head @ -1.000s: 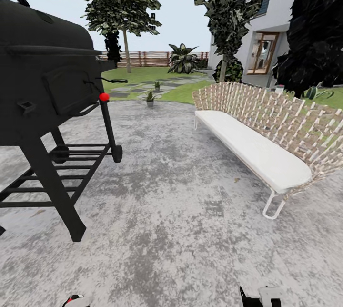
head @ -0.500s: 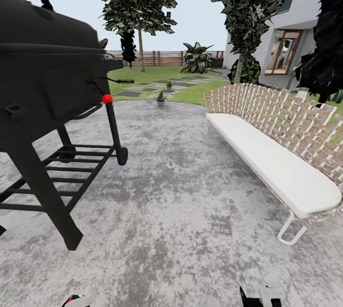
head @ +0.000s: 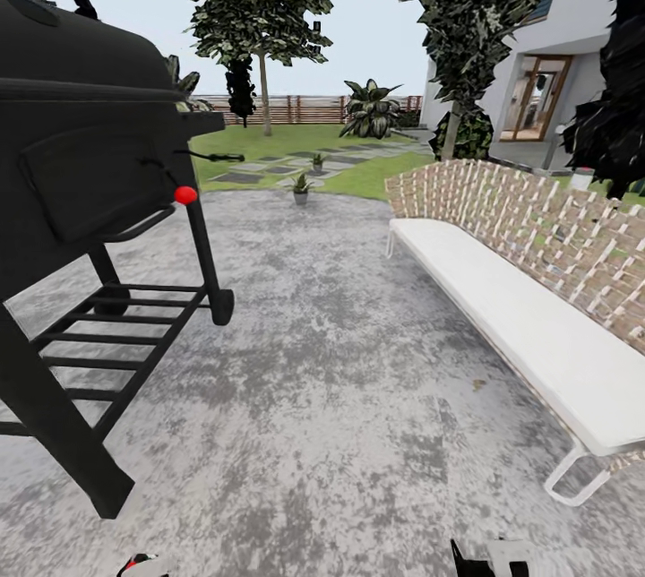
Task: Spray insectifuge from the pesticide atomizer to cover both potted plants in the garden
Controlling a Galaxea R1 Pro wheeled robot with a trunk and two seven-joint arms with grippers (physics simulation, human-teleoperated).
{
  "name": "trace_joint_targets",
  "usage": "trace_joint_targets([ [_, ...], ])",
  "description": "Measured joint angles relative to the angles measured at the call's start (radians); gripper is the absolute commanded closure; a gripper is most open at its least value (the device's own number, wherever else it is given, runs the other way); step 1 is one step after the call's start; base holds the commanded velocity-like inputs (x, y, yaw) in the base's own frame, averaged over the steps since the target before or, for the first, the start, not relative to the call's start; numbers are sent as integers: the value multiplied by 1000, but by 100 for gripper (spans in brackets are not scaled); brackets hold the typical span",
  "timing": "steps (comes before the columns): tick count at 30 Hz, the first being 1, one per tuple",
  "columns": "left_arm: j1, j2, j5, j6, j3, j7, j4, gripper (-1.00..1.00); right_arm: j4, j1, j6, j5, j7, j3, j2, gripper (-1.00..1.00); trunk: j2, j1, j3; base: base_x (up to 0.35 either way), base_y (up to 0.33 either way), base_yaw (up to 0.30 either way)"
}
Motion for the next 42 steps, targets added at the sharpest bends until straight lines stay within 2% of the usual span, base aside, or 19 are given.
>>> trace_joint_targets([
  [16,0,0,0,0,0,-2,0,100,3,0,1,-2,-6,-1,-1,-100,0,0,0,337,-7,0],
  [42,0,2,8,-1,7,-5,-2,100,-2,0,1,-9,-6,-6,1,-100,0,0,0,337,-123,0],
])
